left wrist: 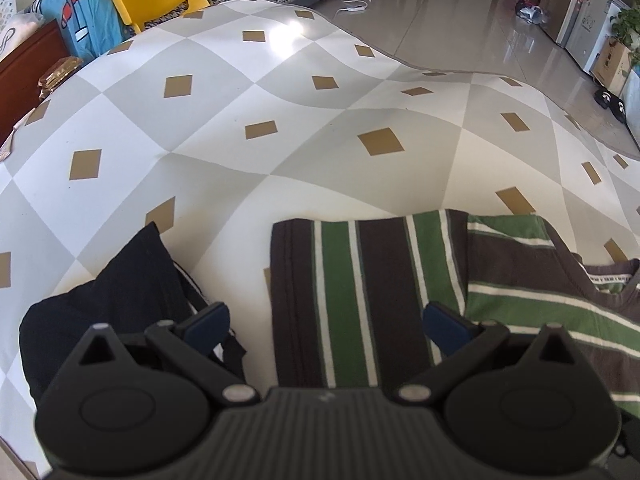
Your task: Fold clothes
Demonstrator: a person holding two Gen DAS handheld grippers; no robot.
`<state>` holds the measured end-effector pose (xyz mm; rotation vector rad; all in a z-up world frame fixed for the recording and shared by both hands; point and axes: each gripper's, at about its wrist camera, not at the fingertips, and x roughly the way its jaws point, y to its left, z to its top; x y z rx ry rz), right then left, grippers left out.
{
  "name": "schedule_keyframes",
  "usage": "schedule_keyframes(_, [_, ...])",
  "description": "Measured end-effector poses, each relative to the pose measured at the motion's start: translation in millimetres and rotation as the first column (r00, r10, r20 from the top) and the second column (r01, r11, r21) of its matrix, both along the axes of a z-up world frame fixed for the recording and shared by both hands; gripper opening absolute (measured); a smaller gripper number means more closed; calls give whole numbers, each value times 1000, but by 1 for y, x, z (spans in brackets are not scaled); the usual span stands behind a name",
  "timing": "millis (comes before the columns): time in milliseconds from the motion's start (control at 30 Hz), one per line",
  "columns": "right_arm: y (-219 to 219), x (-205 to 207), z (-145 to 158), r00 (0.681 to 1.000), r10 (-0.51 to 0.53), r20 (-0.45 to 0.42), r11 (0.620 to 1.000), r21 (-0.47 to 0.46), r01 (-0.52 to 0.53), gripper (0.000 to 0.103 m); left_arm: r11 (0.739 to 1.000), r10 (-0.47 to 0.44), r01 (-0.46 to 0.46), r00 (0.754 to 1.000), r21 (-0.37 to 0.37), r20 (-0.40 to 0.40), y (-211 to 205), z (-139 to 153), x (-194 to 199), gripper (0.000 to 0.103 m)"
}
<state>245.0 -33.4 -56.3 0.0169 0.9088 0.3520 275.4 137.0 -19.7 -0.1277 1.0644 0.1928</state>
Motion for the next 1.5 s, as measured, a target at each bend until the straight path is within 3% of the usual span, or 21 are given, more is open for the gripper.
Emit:
schedule_keyframes(367, [-66,-6,0,990,-138,-13,988,-78,136,35,991,-124,125,992,43,-26,-50,-17,-6,103])
schedule_keyframes(700, [-114,-16,2,980,-198,-8,973,-121,196,36,974,-215,216,976,70,-16,-87,-23,-10,103])
schedule_keyframes(1133, [-170,-18,-1,950,-311,14,936,-171,309,36,931,-343,341,939,131,-12,-131,-37,-23,103])
schedule_keyframes(1233, [-187,-17,-3,935,-353,23,918,-184,351,36,923,-360,360,933,133,-30,-137,-43,-24,103])
schedule_keyframes(1500, [-199,-23,-5,942,-330,63,921,-196,336,35,931,-347,347,938,117,-15,-135,-51,-19,103])
